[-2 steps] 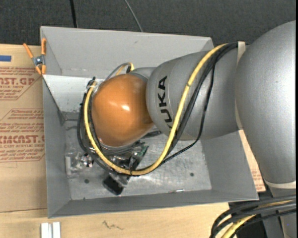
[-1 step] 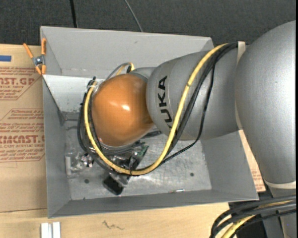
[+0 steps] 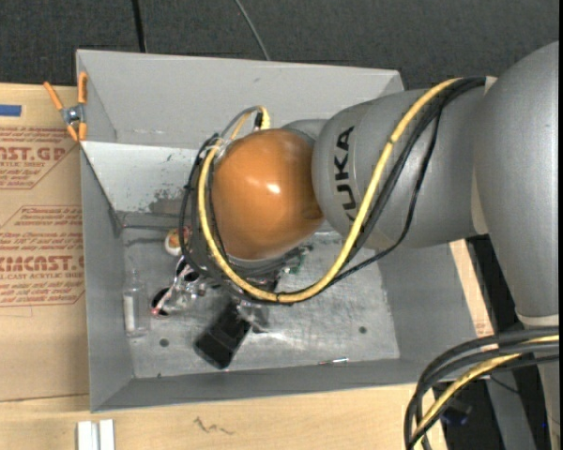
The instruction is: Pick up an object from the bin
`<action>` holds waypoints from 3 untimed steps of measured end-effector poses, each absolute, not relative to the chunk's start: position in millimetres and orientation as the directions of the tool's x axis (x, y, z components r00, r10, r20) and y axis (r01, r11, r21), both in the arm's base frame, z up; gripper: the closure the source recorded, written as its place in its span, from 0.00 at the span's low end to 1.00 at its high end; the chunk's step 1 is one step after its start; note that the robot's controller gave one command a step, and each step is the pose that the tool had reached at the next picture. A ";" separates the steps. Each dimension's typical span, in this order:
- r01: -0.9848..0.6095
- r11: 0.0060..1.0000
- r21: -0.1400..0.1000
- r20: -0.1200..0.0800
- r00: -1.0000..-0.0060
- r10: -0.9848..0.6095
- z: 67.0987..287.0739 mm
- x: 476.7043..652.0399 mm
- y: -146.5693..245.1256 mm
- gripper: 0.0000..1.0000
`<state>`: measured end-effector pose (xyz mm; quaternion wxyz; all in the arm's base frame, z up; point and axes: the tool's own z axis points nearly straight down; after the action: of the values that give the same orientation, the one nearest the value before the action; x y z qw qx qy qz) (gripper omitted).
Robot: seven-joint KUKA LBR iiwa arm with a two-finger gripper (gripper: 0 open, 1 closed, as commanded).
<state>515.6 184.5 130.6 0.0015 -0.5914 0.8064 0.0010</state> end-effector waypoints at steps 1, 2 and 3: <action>-0.982 0.190 -0.002 -0.004 -0.190 -0.982 82.4 493.7 158.6 0.00; -0.988 0.157 -0.004 -0.009 -0.157 -0.988 71.0 482.7 164.5 1.00; -0.988 0.157 0.002 -0.003 -0.157 -0.988 71.9 481.7 162.8 1.00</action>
Offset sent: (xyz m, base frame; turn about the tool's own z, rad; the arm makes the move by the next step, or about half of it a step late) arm -0.0328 -0.0233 -0.0573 -0.1476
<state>481.7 162.8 71.9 0.0006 -0.6491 0.7607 0.0017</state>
